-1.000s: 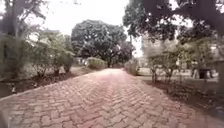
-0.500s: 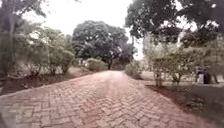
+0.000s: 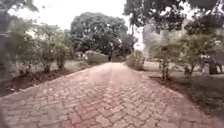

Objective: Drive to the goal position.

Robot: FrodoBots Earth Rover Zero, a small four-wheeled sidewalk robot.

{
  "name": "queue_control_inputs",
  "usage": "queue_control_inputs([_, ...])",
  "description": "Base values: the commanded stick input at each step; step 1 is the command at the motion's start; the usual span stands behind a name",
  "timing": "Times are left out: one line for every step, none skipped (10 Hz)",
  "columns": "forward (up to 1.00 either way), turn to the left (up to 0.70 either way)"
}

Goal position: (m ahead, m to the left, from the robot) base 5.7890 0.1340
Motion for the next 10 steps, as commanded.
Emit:
queue_control_inputs([0.70, 0.00])
queue_control_inputs([0.70, 0.00])
queue_control_inputs([0.70, 0.00])
queue_control_inputs([0.70, 0.00])
queue_control_inputs([0.70, 0.00])
queue_control_inputs([0.70, 0.00])
queue_control_inputs([0.70, 0.00])
queue_control_inputs([0.70, 0.00])
queue_control_inputs([0.70, 0.00])
queue_control_inputs([0.70, 0.00])
